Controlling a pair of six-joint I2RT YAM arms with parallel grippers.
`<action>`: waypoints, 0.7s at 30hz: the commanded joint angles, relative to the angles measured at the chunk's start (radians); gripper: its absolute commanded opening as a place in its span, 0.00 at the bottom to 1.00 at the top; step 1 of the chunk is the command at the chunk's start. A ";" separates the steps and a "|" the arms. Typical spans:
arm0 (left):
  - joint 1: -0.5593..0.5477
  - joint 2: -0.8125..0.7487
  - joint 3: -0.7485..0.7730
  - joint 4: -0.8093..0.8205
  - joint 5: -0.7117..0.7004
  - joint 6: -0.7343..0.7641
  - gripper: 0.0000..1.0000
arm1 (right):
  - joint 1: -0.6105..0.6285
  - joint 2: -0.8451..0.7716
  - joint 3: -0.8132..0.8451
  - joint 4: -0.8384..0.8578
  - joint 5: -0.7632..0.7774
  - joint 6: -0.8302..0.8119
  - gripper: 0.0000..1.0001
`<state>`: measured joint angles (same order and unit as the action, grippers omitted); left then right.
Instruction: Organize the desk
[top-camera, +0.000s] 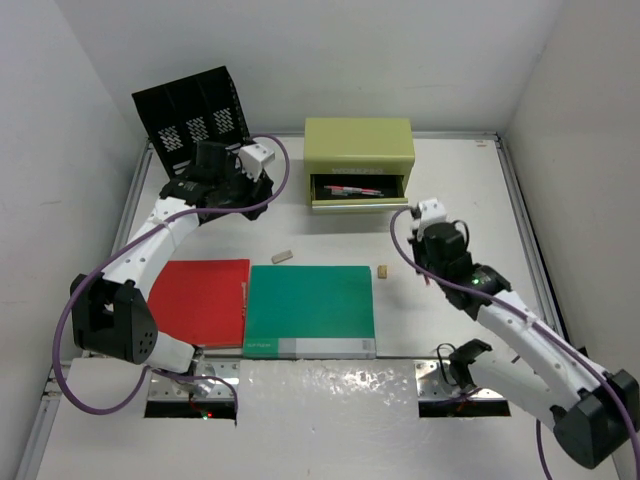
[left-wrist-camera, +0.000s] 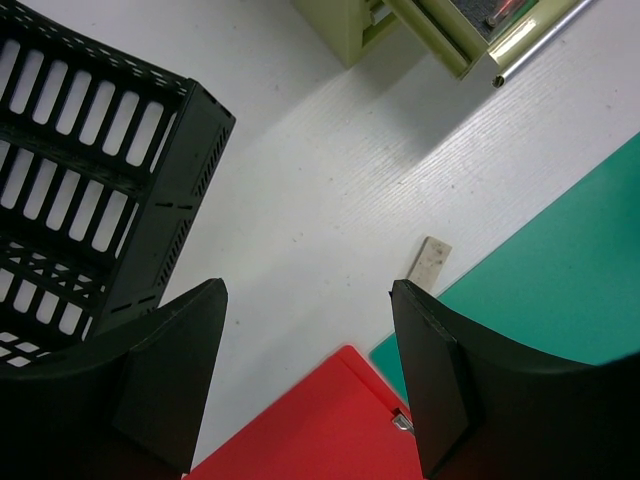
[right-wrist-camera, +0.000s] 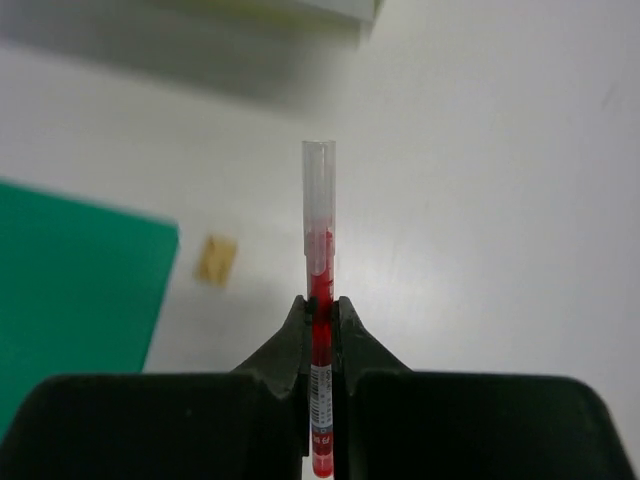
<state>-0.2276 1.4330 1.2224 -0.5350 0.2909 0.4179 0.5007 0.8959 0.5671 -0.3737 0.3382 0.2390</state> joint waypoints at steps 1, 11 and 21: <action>-0.001 -0.010 0.006 0.052 0.007 0.004 0.65 | 0.007 -0.014 0.120 0.246 0.000 -0.282 0.00; 0.002 0.009 -0.006 0.058 -0.094 0.007 0.65 | 0.044 0.573 0.627 0.172 -0.335 -1.197 0.00; 0.005 0.044 0.000 0.076 -0.118 0.015 0.65 | 0.044 0.889 0.850 0.099 -0.248 -1.403 0.08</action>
<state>-0.2276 1.4708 1.2137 -0.4980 0.1799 0.4221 0.5438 1.7557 1.3392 -0.2752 0.0532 -1.0641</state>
